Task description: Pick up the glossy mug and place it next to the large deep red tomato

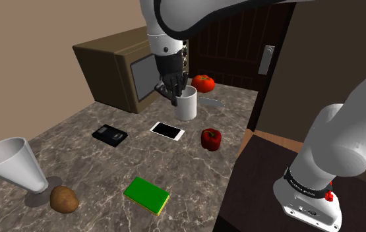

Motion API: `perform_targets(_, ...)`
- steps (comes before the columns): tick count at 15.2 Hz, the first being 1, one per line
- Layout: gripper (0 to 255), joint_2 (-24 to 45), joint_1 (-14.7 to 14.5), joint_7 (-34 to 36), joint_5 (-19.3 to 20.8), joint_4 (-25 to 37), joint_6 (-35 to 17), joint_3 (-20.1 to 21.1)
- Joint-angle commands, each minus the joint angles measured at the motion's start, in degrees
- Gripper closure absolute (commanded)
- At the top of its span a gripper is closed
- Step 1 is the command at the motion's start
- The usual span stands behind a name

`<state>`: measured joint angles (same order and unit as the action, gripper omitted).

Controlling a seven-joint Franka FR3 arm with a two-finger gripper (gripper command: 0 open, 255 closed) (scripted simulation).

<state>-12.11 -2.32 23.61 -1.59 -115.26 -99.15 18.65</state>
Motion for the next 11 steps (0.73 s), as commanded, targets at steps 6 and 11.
perform_targets(6,255,-3.92,3.82,-10.12,1.28,-4.16,-0.46,-6.44)
perform_targets(11,255,-4.89,6.66,-17.06,2.94,-5.41,-0.95,-11.06)
